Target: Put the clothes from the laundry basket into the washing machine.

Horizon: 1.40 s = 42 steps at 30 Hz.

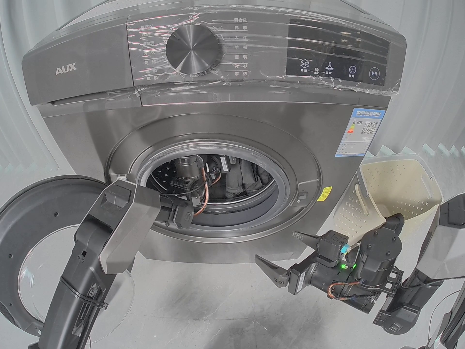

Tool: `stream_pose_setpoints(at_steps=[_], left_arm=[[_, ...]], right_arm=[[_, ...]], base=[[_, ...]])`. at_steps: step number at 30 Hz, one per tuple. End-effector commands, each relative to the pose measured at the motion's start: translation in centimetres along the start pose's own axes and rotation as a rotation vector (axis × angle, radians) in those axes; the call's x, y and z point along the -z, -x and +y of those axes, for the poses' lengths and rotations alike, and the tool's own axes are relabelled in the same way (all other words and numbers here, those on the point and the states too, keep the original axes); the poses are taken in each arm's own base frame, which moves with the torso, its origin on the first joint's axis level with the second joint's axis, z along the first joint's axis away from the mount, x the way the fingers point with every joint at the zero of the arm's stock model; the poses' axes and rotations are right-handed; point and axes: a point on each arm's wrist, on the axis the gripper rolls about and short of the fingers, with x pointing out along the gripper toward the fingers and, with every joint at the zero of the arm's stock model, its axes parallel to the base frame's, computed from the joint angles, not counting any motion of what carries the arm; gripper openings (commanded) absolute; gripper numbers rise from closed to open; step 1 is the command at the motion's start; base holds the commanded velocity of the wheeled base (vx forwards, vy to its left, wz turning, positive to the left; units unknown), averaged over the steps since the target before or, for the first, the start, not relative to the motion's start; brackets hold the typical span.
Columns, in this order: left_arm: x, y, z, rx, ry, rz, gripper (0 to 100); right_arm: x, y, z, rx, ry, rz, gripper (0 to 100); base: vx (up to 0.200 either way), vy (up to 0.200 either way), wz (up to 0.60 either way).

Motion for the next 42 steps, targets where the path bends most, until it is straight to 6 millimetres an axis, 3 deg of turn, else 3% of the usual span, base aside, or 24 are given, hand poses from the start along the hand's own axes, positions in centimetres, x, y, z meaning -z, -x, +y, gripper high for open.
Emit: stream_pose_setpoints(at_steps=[1,4,11,13,14,23,30,31,32,34,35,36,39,42], left_arm=[[1.0,3.3,-2.8,0.049,-0.013,0.116,100],[1.6,6.4,-4.7,0.086,-0.034,0.201,100],[2.6,9.8,-3.4,0.070,-0.105,0.318,100],[2.6,9.9,-3.3,0.071,-0.106,0.321,100],[2.7,11.5,-3.0,0.076,-0.132,0.371,100],[2.3,16.5,-3.4,0.128,-0.171,0.439,100],[-0.9,23.1,-6.4,0.243,-0.127,0.451,100],[-0.9,23.1,-6.4,0.243,-0.127,0.451,100],[-2.7,24.8,-7.3,0.274,-0.060,0.425,100],[-3.2,25.2,-7.5,0.282,-0.045,0.416,100],[-6.2,27.6,-8.7,0.328,0.036,0.364,100],[-7.4,28.7,-9.1,0.349,0.052,0.346,100],[-9.5,31.8,-9.2,0.379,0.076,0.304,100],[-10.3,34.2,-8.4,0.377,0.081,0.293,100]], right_arm=[[0.1,0.0,-0.2,0.005,-0.001,0.003,100],[0.1,0.1,-0.2,0.006,0.000,0.008,100],[0.2,0.3,-0.3,0.010,-0.002,0.015,100],[0.2,0.3,-0.3,0.010,-0.002,0.015,100],[0.2,0.3,-0.4,0.013,-0.002,0.013,100],[0.1,0.3,-0.4,0.014,-0.003,0.011,100],[0.2,0.6,-0.5,0.018,-0.002,0.017,100],[0.2,0.6,-0.5,0.018,-0.002,0.017,100],[0.1,0.7,-0.6,0.022,-0.003,0.015,100],[0.1,0.7,-0.6,0.022,-0.003,0.015,100],[-0.3,1.5,-0.7,0.027,-0.003,0.005,100],[-0.4,1.8,-0.7,0.028,-0.003,0.003,100],[-1.1,2.8,-0.6,0.029,-0.003,-0.018,100],[-2.4,3.7,-0.6,0.039,-0.006,-0.072,100]], base=[[0.000,0.000,0.00],[0.000,0.000,0.00],[0.000,0.000,0.00],[0.000,0.000,0.00],[0.000,0.000,0.00],[0.000,0.000,0.00],[0.000,0.000,0.00],[0.000,0.000,0.00],[0.000,0.000,0.00],[0.000,0.000,0.00],[0.000,0.000,0.00],[0.000,0.000,0.00],[0.000,0.000,0.00],[0.000,0.000,0.00]])
